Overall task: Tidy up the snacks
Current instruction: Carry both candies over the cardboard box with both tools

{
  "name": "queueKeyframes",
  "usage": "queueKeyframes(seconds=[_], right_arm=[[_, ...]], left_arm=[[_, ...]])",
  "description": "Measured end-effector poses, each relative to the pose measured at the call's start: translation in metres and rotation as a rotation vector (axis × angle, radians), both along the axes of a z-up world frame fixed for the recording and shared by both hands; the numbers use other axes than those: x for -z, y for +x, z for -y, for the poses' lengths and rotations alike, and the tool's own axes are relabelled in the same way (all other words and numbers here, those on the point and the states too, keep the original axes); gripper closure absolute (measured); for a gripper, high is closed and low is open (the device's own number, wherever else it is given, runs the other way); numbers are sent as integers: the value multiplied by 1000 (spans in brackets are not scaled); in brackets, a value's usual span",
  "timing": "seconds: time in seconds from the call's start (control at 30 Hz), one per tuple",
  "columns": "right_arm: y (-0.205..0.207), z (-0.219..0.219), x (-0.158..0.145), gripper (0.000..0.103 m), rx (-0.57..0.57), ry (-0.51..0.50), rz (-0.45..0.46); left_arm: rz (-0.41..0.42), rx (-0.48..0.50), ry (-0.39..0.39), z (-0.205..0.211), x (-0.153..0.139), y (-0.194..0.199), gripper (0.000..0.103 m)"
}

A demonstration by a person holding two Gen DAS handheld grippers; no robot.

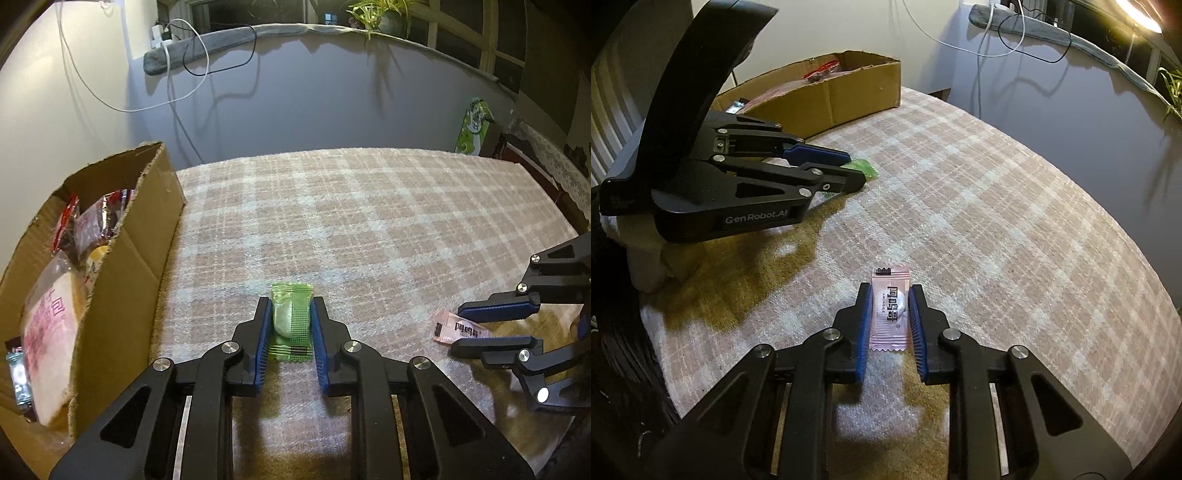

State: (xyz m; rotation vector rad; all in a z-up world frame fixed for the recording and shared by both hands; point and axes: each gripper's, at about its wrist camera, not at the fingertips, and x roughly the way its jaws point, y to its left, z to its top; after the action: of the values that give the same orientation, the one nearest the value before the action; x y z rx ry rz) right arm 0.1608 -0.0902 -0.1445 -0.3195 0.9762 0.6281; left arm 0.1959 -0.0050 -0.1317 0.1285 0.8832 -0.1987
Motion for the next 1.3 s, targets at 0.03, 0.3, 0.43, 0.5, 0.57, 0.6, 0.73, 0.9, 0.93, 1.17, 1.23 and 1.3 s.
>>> queueKeyframes(seconds=[0.03, 0.3, 0.43, 0.5, 0.57, 0.6, 0.73, 0.9, 0.93, 1.17, 1.23, 1.3], right_arm=[[0, 1, -1, 83, 7, 1, 2], [1, 16, -16, 83, 77, 43, 24], [2, 17, -30, 83, 99, 54, 50], [2, 15, -37, 83, 103, 58, 62], [2, 12, -44, 83, 102, 61, 77], [3, 10, -48, 83, 103, 63, 84], [7, 0, -63, 83, 96, 72, 108], [13, -18, -76, 83, 81, 83, 131], [15, -22, -78, 83, 79, 84, 135], [26, -58, -88, 83, 38, 96, 152], [30, -70, -90, 83, 26, 100, 156], [34, -82, -91, 83, 13, 104, 155]], left_arm=[[5, -1, -3, -1, -1, 0, 84], [48, 0, -52, -9, -19, -8, 84], [85, -3, -77, -14, -33, -13, 84], [99, -9, -93, -18, -39, -15, 84], [112, -15, -106, -23, -44, -16, 84], [119, -19, -112, -25, -47, -18, 84], [157, -43, -132, -38, -60, -22, 84], [193, -78, -158, -60, -73, -27, 84], [197, -84, -160, -63, -74, -28, 84], [227, -130, -170, -92, -80, -34, 84], [231, -140, -173, -98, -81, -36, 84], [235, -150, -174, -104, -81, -38, 84]])
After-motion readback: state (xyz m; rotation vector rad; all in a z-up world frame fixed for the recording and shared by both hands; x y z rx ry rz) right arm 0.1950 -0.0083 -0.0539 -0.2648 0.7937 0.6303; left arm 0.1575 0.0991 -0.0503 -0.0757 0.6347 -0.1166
